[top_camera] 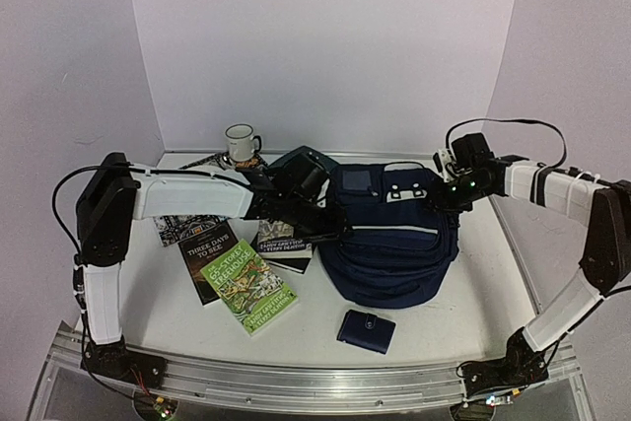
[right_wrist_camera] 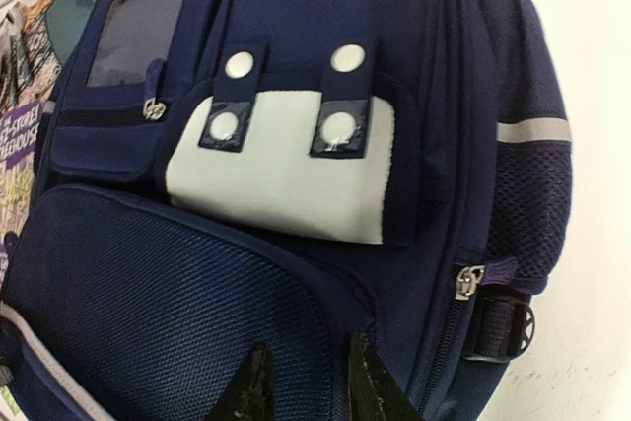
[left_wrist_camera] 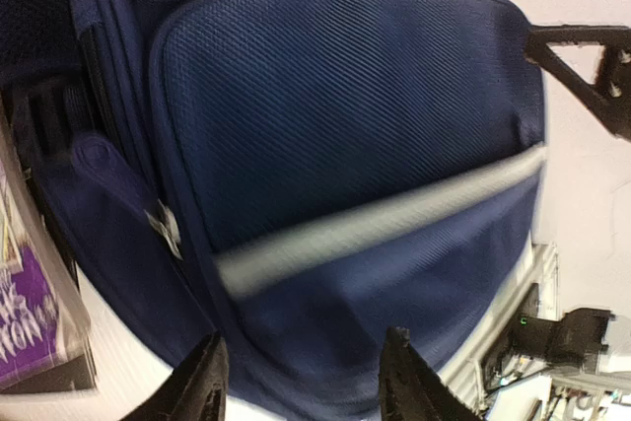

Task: Pack the student bag
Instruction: Adjust the student bag at the center of the board.

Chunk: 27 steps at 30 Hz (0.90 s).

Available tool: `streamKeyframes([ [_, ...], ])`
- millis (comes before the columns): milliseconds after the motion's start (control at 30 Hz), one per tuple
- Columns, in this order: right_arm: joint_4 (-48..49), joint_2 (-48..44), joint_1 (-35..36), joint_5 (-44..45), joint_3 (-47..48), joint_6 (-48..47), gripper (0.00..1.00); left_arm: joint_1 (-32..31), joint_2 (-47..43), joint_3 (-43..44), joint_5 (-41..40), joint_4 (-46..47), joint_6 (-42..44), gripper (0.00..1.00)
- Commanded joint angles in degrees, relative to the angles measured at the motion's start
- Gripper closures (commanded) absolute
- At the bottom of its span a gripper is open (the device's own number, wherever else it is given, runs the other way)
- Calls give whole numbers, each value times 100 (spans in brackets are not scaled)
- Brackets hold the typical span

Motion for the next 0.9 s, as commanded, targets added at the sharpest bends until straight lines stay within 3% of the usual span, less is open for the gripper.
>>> streamKeyframes([
  [0, -112, -483, 125, -499, -31, -262, 62, 81, -806, -312, -125, 350, 244, 44],
  [133, -169, -842, 195, -465, -237, -365, 50, 286, -1143, -667, -252, 372, 591, 41],
  [333, -108, -1090, 626, -555, -351, -568, 44, 425, -1501, -1276, -345, 881, 1672, 30],
  [867, 47, -682, 1435, -826, -265, -1184, 40, 688, -625, -1222, 197, 1224, 6158, 27],
])
